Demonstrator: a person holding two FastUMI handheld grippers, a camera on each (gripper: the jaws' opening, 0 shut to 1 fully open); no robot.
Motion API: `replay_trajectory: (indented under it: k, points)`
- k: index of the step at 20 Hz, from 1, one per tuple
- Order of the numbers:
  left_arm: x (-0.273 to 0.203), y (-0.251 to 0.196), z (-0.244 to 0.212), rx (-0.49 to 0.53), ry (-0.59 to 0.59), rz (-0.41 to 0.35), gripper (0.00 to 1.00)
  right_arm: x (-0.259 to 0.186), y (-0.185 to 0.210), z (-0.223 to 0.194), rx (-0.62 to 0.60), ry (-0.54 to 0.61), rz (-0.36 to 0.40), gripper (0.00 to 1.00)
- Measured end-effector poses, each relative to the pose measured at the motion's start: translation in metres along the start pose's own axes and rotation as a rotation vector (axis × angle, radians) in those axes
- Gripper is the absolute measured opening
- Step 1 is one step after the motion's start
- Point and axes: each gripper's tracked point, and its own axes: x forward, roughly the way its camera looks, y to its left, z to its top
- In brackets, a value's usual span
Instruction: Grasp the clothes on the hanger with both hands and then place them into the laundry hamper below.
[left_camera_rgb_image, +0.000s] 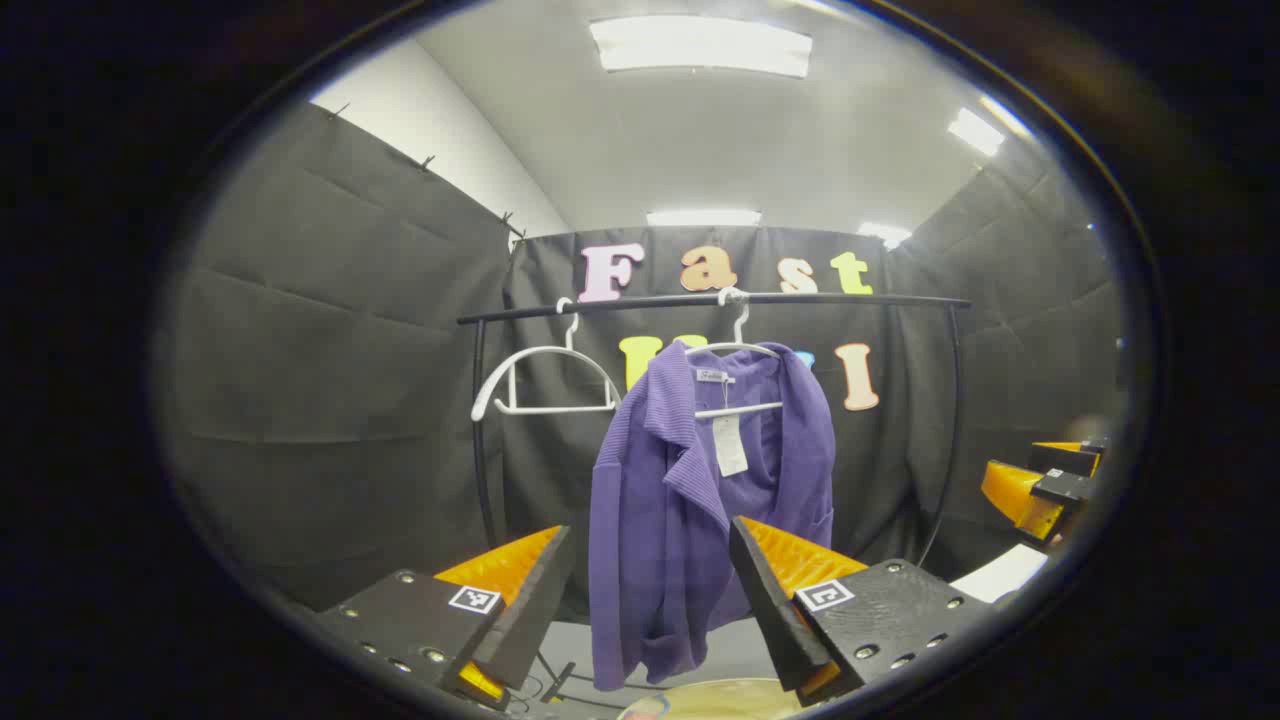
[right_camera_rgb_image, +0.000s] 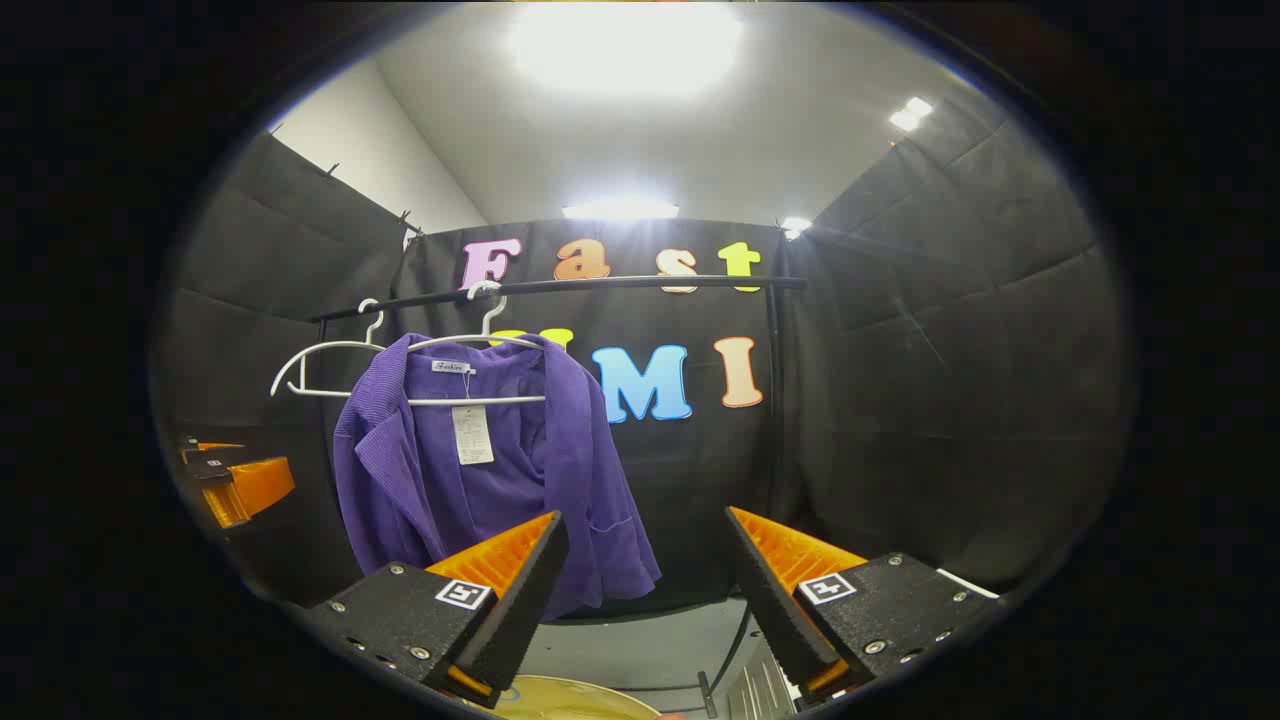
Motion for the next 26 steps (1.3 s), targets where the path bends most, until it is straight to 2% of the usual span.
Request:
replay_trajectory:
  k: [11, 12, 18, 21, 22, 23, 24, 26]
  points:
    - [0.001, -0.002, 0.004, 0.012, -0.009, 0.003, 0.97, 0.001, -0.001, 0.002, -0.004, -0.002, 0.008, 0.95]
    - [0.002, -0.003, 0.005, 0.013, -0.009, 0.003, 0.84, 0.002, 0.0, 0.002, -0.004, 0.0, 0.011, 0.95]
    - [0.011, -0.007, 0.008, 0.011, -0.006, 0.011, 0.84, 0.015, 0.001, 0.003, 0.007, 0.003, 0.023, 0.95]
    - [0.022, -0.011, 0.01, 0.009, -0.002, 0.021, 0.84, 0.028, 0.003, 0.004, 0.013, 0.011, 0.041, 0.95]
    - [0.026, -0.012, 0.012, 0.01, 0.0, 0.027, 0.97, 0.034, 0.003, 0.007, 0.02, 0.008, 0.047, 0.96]
    - [0.03, -0.012, 0.014, 0.01, -0.001, 0.032, 0.95, 0.04, 0.004, 0.01, 0.028, 0.004, 0.054, 0.92]
    - [0.034, -0.013, 0.019, 0.012, -0.009, 0.036, 0.92, 0.046, 0.005, 0.015, 0.034, -0.005, 0.063, 0.95]
    - [0.042, -0.013, 0.027, 0.015, -0.021, 0.048, 0.87, 0.061, 0.008, 0.026, 0.037, -0.032, 0.08, 0.95]
